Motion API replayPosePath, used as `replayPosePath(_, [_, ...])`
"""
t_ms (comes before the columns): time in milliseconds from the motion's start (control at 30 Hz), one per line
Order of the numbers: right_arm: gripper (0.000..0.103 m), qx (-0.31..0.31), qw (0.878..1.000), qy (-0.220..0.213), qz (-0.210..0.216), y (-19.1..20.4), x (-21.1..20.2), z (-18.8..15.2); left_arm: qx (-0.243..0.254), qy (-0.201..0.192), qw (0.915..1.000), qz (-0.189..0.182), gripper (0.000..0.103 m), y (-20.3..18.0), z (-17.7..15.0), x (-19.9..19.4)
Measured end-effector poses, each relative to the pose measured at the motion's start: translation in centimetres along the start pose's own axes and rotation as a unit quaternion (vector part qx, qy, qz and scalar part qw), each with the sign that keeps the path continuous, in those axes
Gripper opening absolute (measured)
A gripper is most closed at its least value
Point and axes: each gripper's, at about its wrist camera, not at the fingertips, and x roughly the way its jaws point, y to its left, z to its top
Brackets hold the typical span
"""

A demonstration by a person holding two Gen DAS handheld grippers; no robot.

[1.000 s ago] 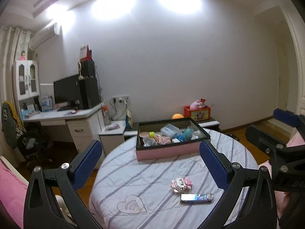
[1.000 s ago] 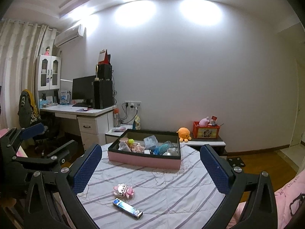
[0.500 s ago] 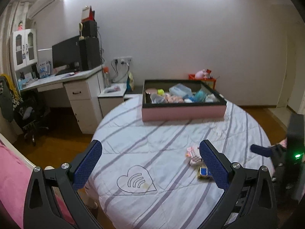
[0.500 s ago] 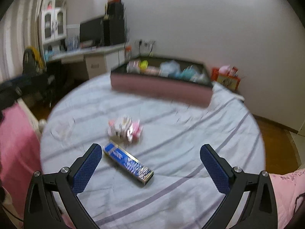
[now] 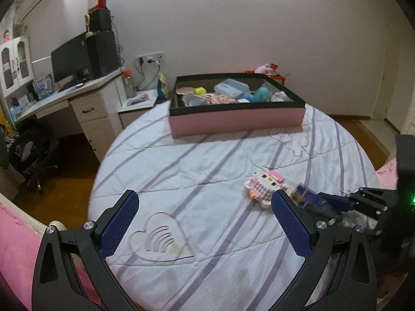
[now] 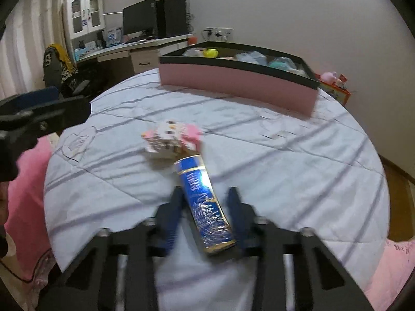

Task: Organize rigid objects
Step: 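Grasp the pixel-block figure with the left tool while the right tool grasps the blue box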

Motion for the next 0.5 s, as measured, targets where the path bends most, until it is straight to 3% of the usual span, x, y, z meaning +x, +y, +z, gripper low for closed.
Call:
replayPosePath(233, [0.021,0.053,0.998,-0.002,-0.032,-4.6,-0.1,0.5,0.006,0.038,0.9979,-0.052,0.103,-3.1,0.4,3.7])
replayPosePath(500, [0.021,0.064,0.997,-0.004,-0.037,-6.0,1.4,1.8,0.03,0.098,0.9941,-0.034,0.103,-5.3,-0.1,8.5])
